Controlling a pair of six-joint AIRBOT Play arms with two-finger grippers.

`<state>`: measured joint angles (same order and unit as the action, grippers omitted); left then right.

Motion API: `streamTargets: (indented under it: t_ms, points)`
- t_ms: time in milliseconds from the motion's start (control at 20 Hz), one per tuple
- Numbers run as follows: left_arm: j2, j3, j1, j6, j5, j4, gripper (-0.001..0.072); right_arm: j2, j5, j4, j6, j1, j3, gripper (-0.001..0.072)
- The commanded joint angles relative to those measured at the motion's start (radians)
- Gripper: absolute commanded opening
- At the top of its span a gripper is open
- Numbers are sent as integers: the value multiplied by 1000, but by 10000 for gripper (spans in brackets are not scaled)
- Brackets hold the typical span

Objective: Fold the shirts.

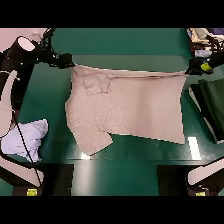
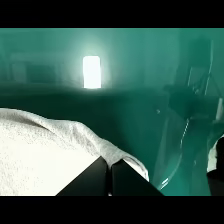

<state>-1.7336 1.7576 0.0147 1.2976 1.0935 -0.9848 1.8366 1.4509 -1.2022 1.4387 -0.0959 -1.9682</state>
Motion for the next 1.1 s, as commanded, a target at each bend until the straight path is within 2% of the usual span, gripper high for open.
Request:
streamTargets:
  t_ms: [0,100,200,300,650,750,800,850,900,950,1050]
  points:
    - [-7,60,0,-48,230,-39,20,-20,59,-16,-34,6,-26,13]
    - [-7,29,-3,-36,323,-97,19,-33,119,-93,-34,27,-25,13]
    - [-7,-37,-3,-2,335,-137,19,-35,175,-146,-34,40,-23,13]
    - [-7,-106,-3,-3,322,-142,20,-56,172,-134,-33,48,47,13]
    - [-7,-250,-3,-3,270,-138,22,-234,-24,-133,-23,50,476,14]
    - [-7,-267,-3,24,276,-138,24,-273,-53,-125,-23,50,558,15]
    - [-7,-267,-2,37,278,-138,138,-289,-61,-125,-23,50,593,18]
    - [-7,-266,-2,50,280,-138,420,-304,-64,-125,-23,49,625,121]
    - [-6,-266,0,68,287,-138,465,-314,-60,-125,-23,49,644,337]
    - [-6,-262,1,68,306,-140,465,-328,-47,-126,-23,48,658,391]
    - [19,-268,1,68,334,-147,464,-386,-39,-126,-24,35,696,391]
